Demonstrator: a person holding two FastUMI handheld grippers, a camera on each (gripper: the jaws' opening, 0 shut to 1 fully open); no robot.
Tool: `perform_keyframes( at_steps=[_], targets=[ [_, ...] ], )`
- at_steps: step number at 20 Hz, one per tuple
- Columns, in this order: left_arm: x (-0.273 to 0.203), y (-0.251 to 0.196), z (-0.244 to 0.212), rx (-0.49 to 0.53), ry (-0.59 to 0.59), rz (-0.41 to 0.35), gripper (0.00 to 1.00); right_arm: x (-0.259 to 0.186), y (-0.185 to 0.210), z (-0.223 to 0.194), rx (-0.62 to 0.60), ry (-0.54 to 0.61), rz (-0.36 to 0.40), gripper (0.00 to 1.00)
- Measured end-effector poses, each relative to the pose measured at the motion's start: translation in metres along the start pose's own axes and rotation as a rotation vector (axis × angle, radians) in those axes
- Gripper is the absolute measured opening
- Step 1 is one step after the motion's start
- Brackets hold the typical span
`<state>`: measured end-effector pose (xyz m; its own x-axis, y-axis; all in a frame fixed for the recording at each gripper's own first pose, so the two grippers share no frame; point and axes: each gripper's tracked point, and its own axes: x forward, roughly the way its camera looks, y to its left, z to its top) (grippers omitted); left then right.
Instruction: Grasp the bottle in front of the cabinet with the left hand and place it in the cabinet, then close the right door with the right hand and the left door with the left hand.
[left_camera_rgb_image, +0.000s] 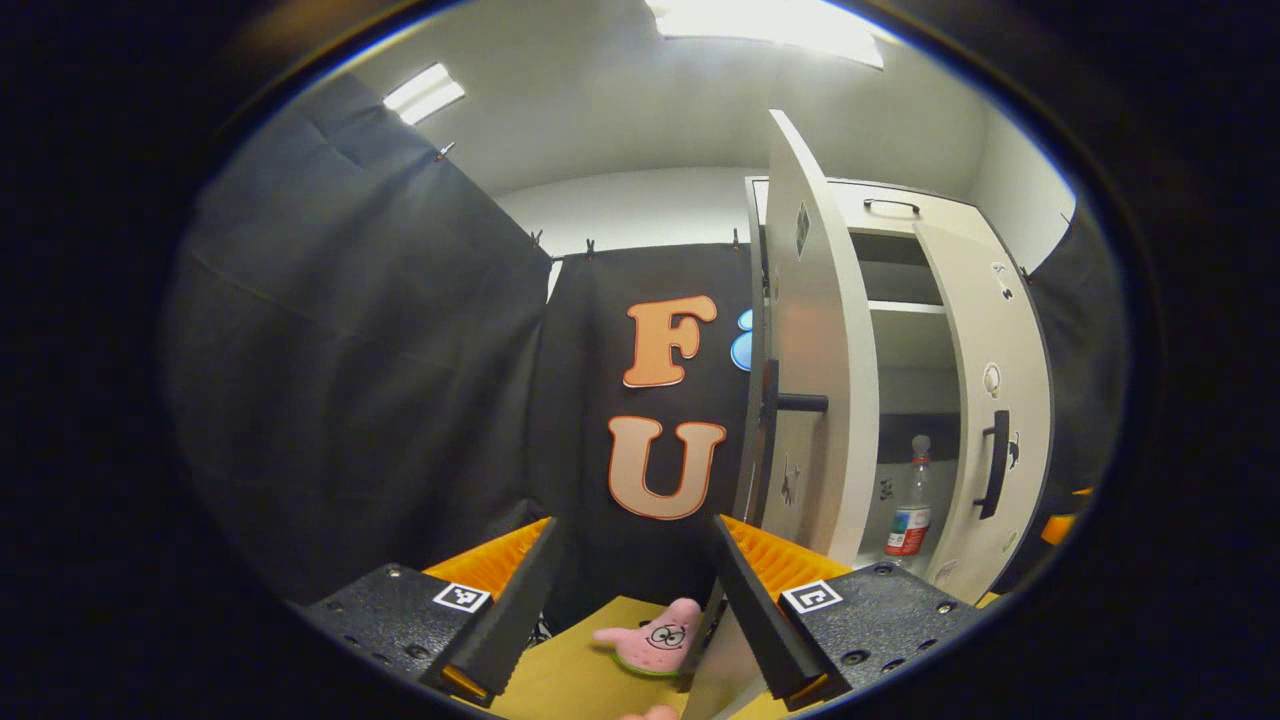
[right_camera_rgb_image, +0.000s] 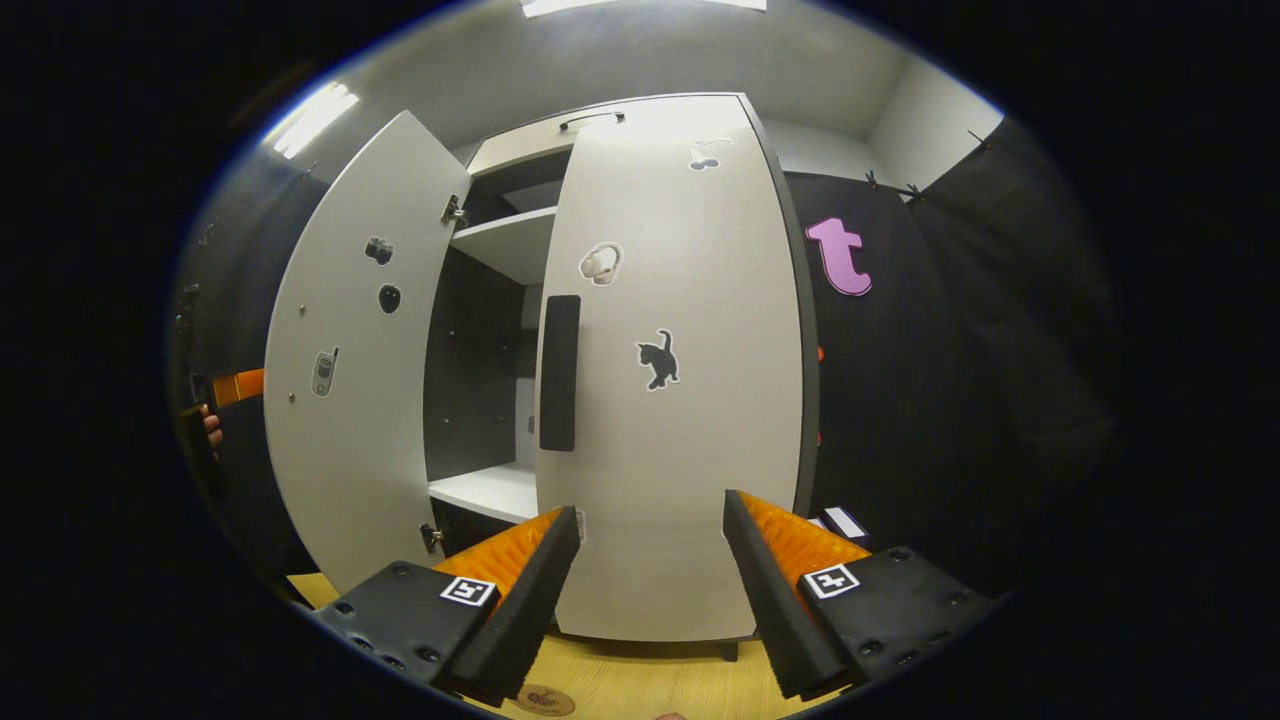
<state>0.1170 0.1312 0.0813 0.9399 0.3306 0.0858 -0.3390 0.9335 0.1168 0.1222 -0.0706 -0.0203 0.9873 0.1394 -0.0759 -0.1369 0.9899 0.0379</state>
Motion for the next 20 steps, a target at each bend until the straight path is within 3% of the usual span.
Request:
perform_keyframes(
  at_steps=[1,2,5,14,20],
  targets=[
    [-0.003,-0.010,0.000,0.007,0.001,-0.016,0.94,-0.004,-0.005,-0.001,0.006,0.003,-0.003,0.96],
    [-0.004,-0.022,0.002,0.020,0.002,-0.034,0.89,-0.008,-0.012,-0.001,0.005,0.002,-0.013,0.96],
    [-0.009,-0.061,0.003,0.050,-0.005,-0.090,0.89,-0.016,-0.035,-0.004,-0.003,0.009,-0.051,0.96],
    [0.010,-0.166,-0.005,-0.023,0.002,-0.273,0.93,-0.045,-0.091,-0.012,-0.010,0.044,-0.152,0.96],
    [0.035,-0.202,-0.030,-0.060,0.050,-0.324,0.93,-0.058,-0.114,-0.014,-0.003,0.045,-0.216,0.96]
  ],
)
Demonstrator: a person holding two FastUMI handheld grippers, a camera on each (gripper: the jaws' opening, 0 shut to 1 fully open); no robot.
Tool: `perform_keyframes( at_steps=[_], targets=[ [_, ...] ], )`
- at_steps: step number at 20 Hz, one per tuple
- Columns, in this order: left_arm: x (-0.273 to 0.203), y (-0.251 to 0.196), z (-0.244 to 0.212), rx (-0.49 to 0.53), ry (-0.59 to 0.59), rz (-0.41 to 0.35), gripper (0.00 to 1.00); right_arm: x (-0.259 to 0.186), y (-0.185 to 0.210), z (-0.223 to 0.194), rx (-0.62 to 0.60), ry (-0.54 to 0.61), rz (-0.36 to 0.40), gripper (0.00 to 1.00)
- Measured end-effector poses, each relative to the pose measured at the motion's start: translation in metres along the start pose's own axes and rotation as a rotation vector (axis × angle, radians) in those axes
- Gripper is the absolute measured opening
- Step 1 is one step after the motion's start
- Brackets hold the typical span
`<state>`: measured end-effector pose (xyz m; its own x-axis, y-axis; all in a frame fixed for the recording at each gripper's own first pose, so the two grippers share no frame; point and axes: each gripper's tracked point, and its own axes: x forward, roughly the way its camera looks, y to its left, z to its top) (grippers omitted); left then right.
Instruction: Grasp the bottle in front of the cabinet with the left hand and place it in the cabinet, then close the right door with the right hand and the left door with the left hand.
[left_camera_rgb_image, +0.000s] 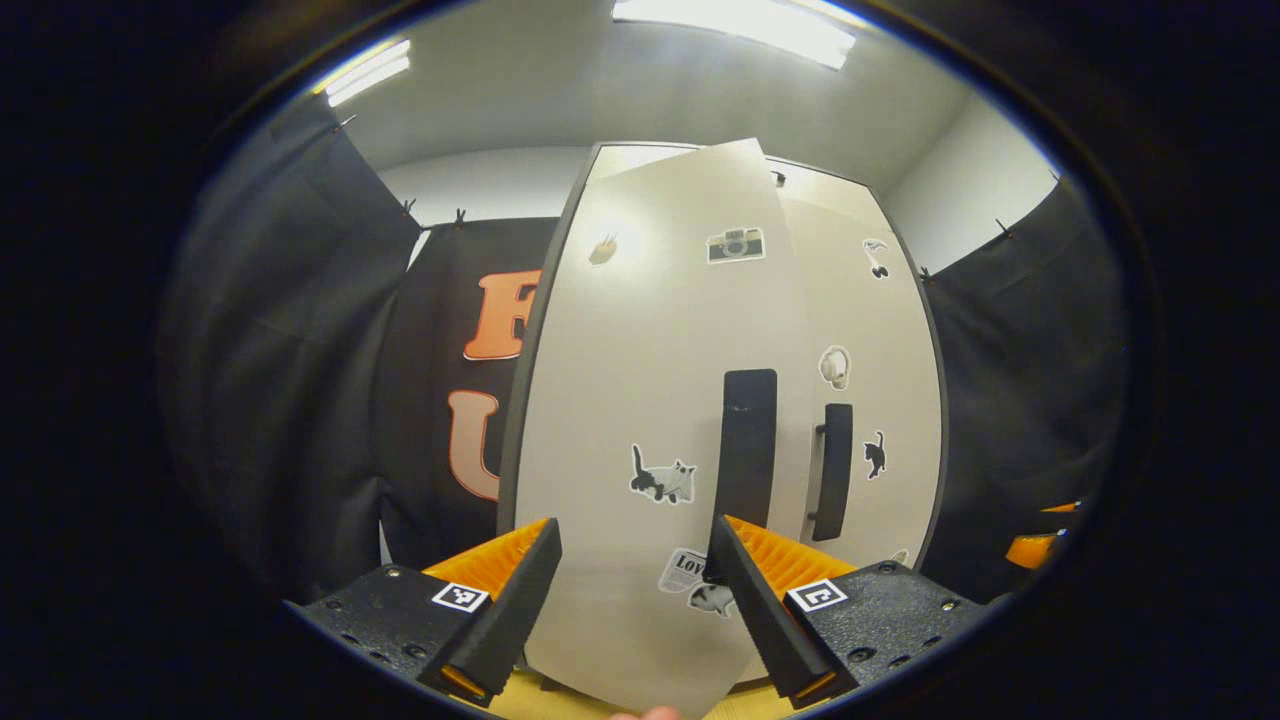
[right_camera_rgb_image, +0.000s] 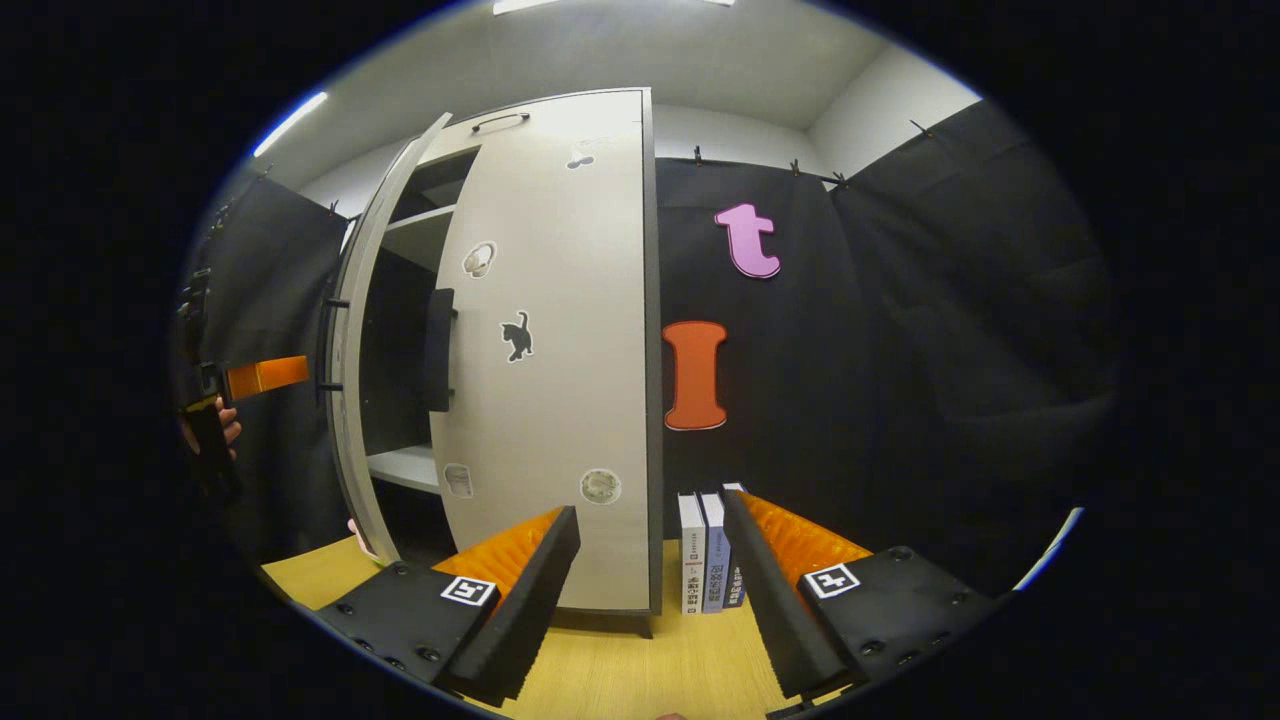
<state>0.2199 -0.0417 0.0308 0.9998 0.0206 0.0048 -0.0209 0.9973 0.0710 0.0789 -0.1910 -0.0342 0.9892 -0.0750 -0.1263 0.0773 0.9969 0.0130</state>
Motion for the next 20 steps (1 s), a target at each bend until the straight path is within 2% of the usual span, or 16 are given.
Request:
perform_keyframes(
  at_steps=[10,15,20],
  targets=[
    [0.064,-0.028,-0.009,-0.033,0.004,-0.045,0.93,-0.018,-0.035,-0.007,0.060,0.017,-0.114,0.96],
    [0.090,-0.039,-0.014,-0.015,-0.003,-0.052,0.92,-0.021,-0.039,-0.006,0.064,0.021,-0.125,0.96],
    [0.092,-0.037,-0.018,-0.037,-0.020,-0.028,0.94,-0.025,-0.031,-0.002,0.039,0.020,-0.092,0.96]
  ],
)
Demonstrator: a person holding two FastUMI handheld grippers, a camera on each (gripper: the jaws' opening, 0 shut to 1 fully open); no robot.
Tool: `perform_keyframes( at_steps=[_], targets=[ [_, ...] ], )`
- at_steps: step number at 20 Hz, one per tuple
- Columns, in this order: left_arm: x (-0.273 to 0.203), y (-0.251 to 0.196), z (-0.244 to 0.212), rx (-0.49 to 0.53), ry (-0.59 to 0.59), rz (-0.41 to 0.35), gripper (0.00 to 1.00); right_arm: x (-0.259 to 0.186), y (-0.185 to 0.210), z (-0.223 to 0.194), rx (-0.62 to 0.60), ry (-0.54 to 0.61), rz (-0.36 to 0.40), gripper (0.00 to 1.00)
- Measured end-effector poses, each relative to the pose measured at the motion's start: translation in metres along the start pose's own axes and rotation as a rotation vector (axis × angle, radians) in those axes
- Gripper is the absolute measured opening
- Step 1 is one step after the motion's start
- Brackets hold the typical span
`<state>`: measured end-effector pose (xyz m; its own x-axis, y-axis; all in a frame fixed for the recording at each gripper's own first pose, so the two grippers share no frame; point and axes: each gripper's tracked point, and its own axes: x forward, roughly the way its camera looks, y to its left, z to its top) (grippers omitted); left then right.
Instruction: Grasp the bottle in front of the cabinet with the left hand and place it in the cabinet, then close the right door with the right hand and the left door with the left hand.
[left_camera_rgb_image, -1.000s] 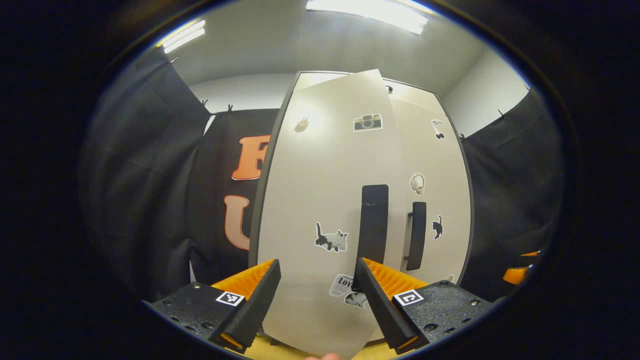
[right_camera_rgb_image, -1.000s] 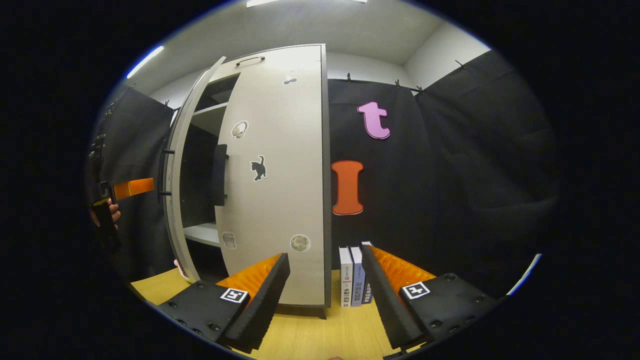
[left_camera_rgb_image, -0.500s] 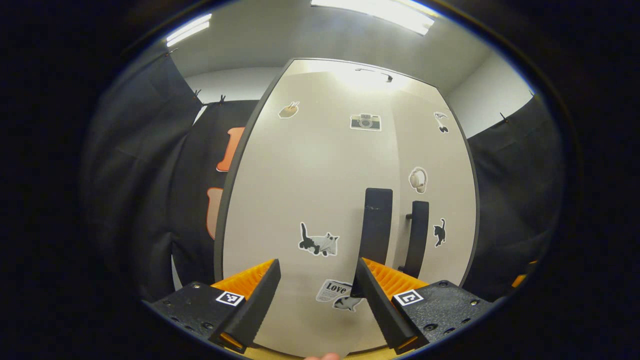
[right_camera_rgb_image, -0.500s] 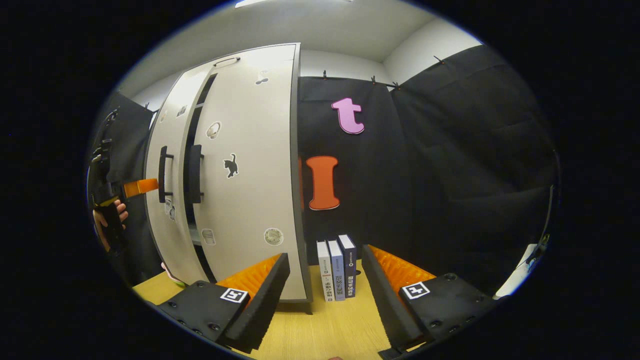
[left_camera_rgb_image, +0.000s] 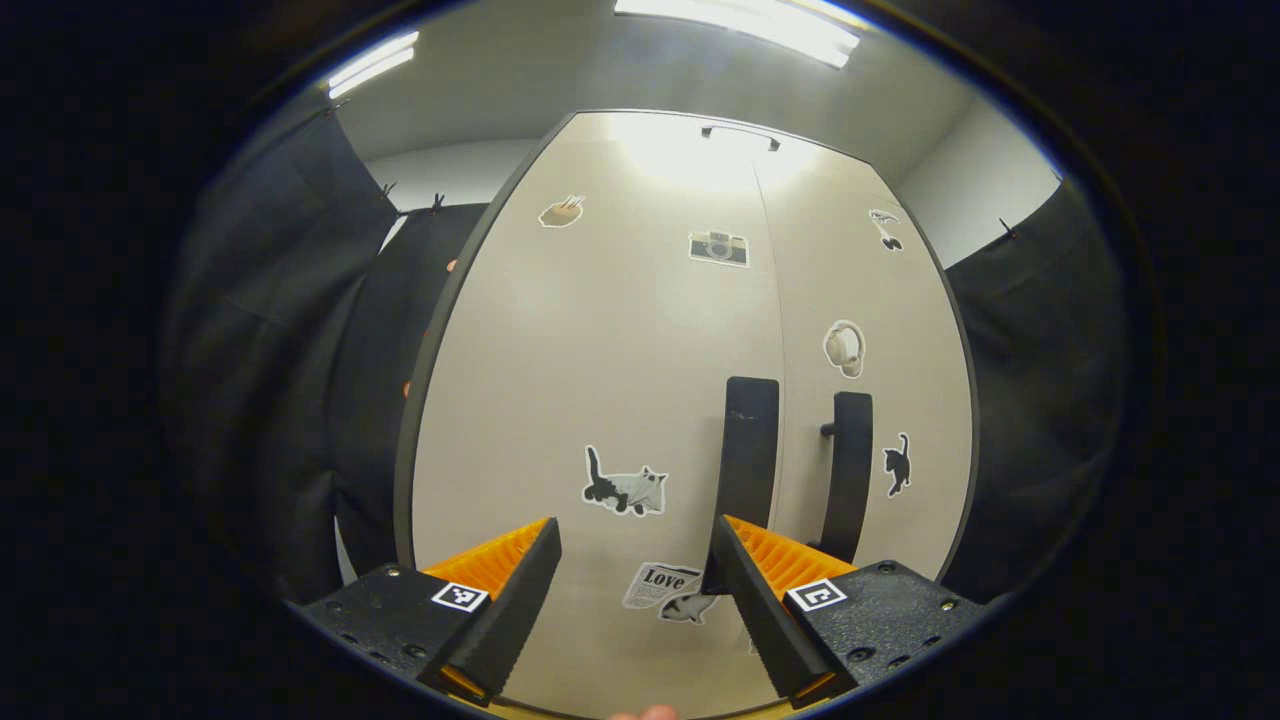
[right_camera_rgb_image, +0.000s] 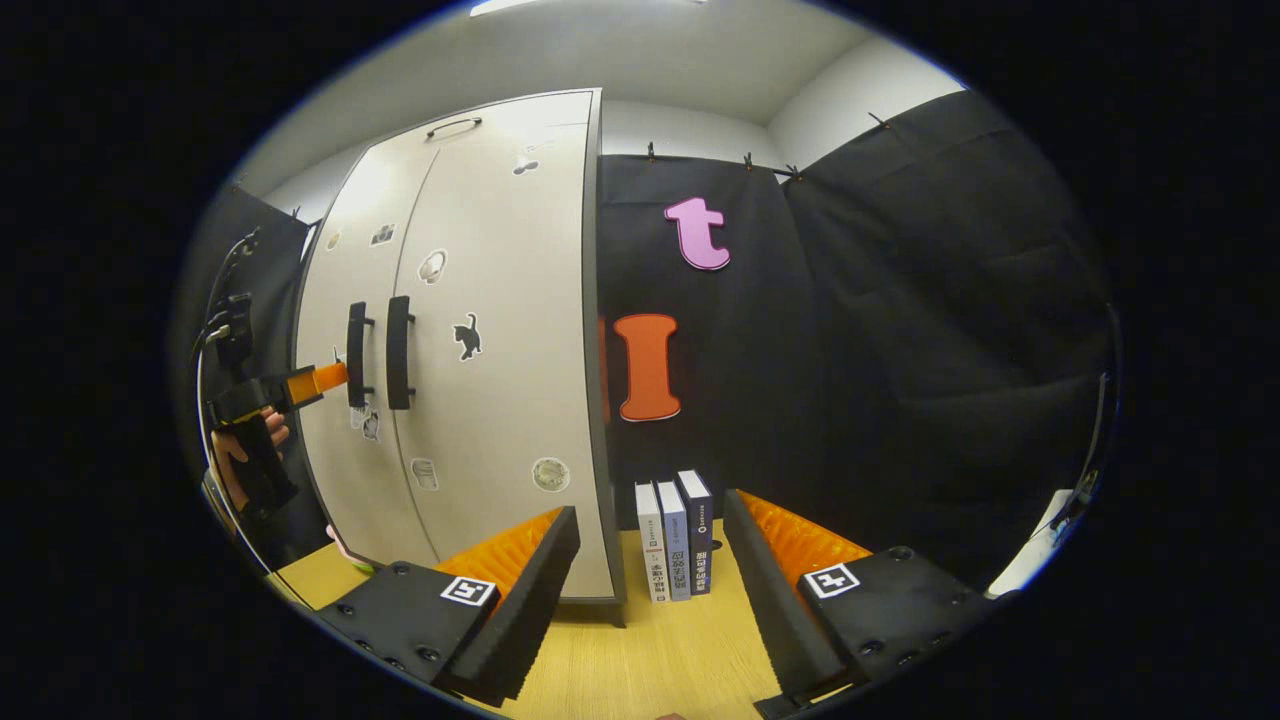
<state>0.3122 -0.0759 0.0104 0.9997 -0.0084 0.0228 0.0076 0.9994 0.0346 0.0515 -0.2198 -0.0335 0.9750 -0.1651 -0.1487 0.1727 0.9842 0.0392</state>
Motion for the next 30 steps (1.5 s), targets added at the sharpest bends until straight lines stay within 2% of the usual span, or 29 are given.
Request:
perform_keyframes(
  at_steps=[4,6,8,13,19,24,30],
  targets=[
    [-0.026,-0.004,0.008,-0.037,-0.005,0.002,0.94,0.001,0.013,0.013,0.047,-0.011,0.046,0.96],
    [-0.049,-0.005,0.014,-0.011,-0.004,0.010,0.92,0.000,0.017,0.023,0.067,-0.035,0.079,0.95],
    [-0.077,-0.008,0.020,0.012,-0.002,0.024,0.94,-0.003,0.019,0.031,0.069,-0.059,0.103,0.96],
    [-0.153,-0.019,0.027,0.108,-0.014,0.091,0.94,-0.018,0.025,0.042,0.067,-0.083,0.187,0.95],
    [-0.225,-0.059,0.019,0.069,-0.003,0.090,0.94,-0.049,0.027,0.039,0.056,-0.076,0.247,0.95],
    [-0.256,-0.080,0.012,-0.005,-0.008,0.095,0.94,-0.074,0.015,0.033,0.051,-0.066,0.242,0.96],
    [-0.254,-0.086,0.000,-0.051,0.019,0.074,0.94,-0.090,-0.007,0.022,0.035,-0.053,0.201,0.96]
  ],
)
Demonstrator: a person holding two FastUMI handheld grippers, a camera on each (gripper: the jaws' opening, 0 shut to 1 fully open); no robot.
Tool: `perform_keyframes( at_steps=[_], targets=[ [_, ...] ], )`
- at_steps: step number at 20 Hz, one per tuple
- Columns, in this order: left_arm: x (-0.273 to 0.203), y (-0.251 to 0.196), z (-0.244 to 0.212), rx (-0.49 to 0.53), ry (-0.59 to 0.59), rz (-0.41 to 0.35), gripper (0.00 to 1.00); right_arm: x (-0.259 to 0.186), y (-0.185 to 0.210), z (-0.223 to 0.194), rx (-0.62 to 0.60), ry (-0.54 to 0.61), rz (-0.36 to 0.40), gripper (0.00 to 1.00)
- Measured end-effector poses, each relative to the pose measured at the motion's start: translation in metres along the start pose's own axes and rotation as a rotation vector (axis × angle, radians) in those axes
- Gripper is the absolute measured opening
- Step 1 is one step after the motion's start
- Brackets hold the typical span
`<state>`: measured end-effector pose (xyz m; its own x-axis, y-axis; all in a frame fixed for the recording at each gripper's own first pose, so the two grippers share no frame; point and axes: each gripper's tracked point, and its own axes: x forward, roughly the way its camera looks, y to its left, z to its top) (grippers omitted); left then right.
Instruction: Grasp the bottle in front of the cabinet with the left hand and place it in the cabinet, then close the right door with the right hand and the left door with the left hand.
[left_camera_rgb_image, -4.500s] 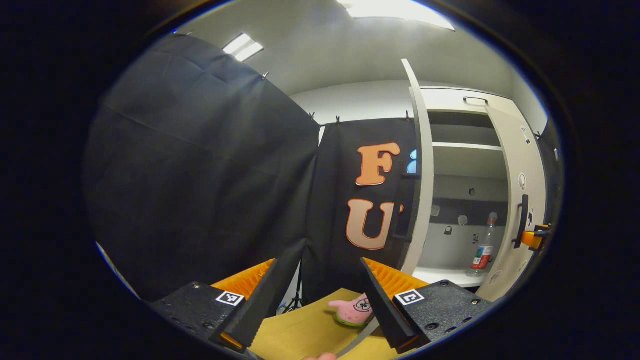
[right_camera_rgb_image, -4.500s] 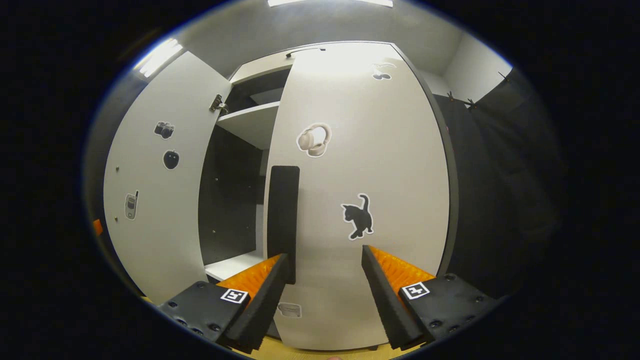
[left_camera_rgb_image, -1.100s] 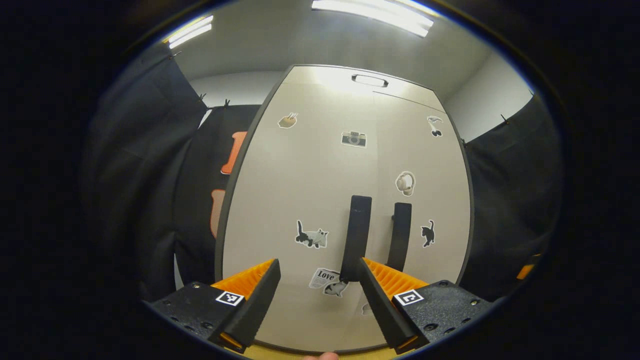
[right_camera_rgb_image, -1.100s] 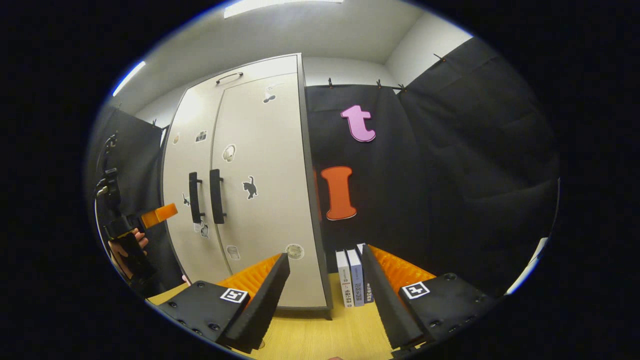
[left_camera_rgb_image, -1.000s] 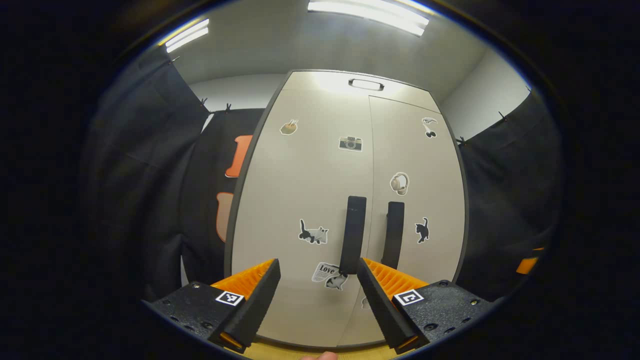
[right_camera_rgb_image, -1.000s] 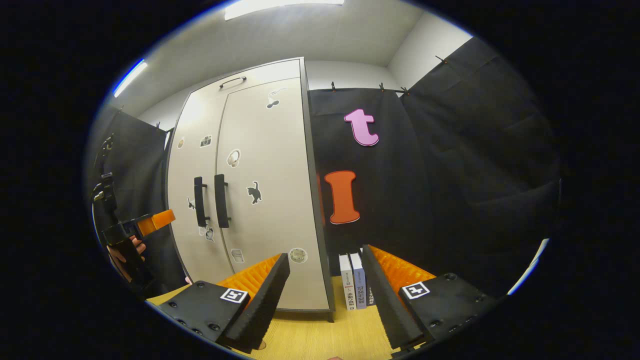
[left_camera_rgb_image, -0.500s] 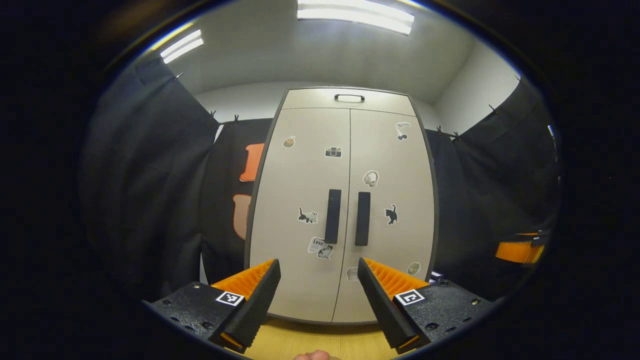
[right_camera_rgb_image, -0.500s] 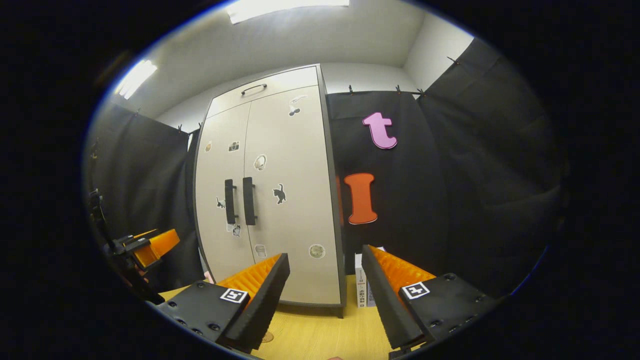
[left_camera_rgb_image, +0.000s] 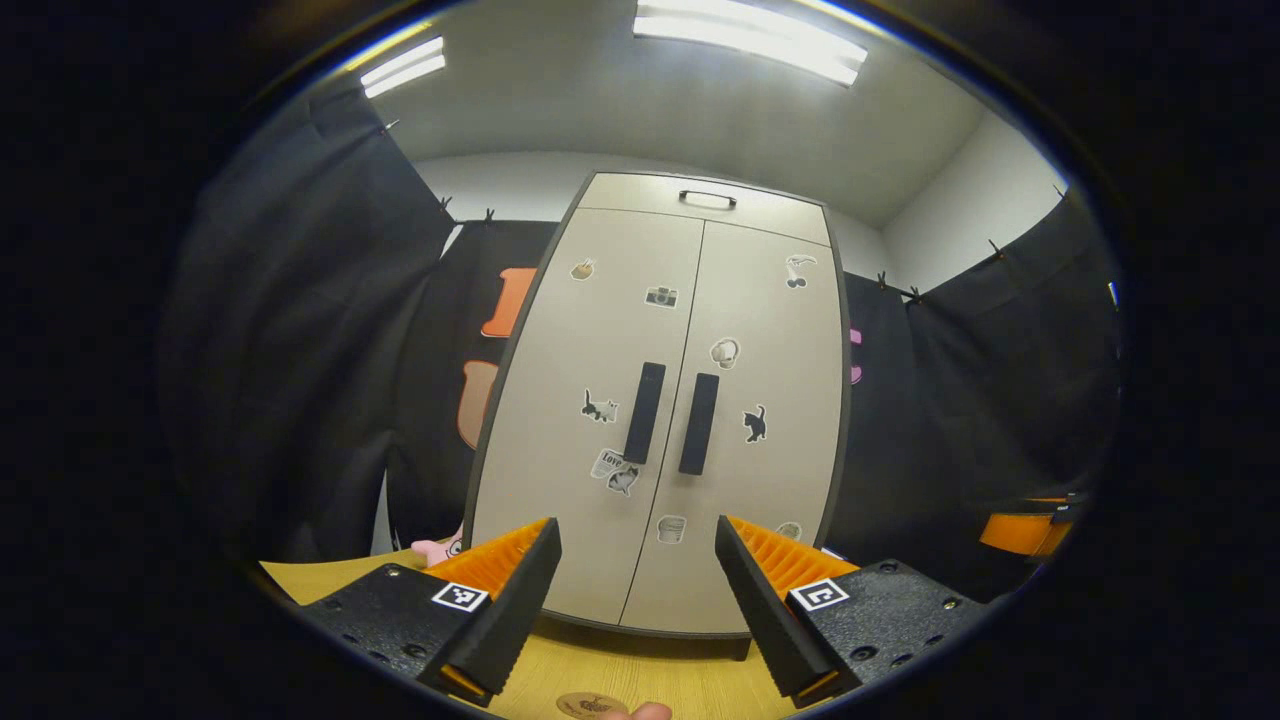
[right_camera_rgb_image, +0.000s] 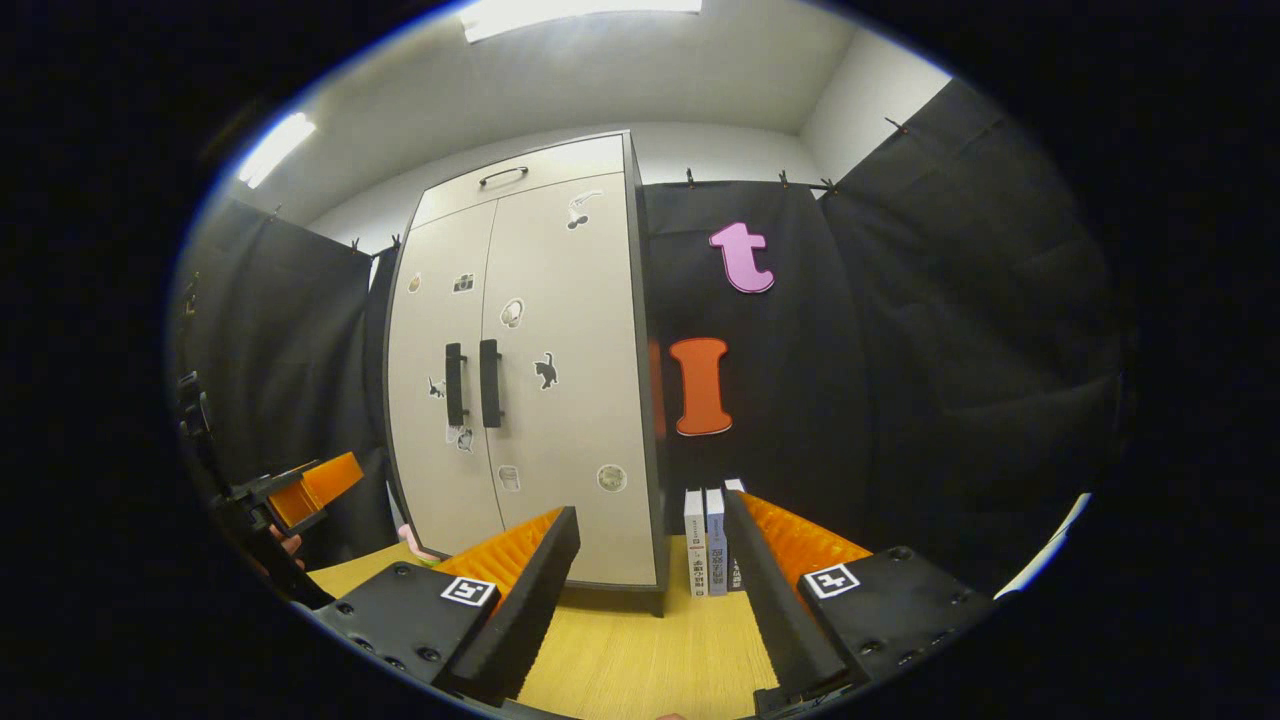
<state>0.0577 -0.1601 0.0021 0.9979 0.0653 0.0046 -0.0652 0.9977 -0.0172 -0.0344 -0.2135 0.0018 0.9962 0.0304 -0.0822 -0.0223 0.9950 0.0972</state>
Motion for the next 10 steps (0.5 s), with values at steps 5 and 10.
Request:
perform_keyframes(
  at_steps=[5,10],
  targets=[
    [0.012,-0.004,-0.001,0.017,0.010,-0.020,0.94,-0.002,-0.002,-0.006,0.018,0.013,-0.016,0.96],
    [0.015,-0.005,0.000,-0.003,0.012,-0.028,0.94,-0.002,-0.005,0.001,0.005,-0.008,-0.029,0.96]
  ],
)
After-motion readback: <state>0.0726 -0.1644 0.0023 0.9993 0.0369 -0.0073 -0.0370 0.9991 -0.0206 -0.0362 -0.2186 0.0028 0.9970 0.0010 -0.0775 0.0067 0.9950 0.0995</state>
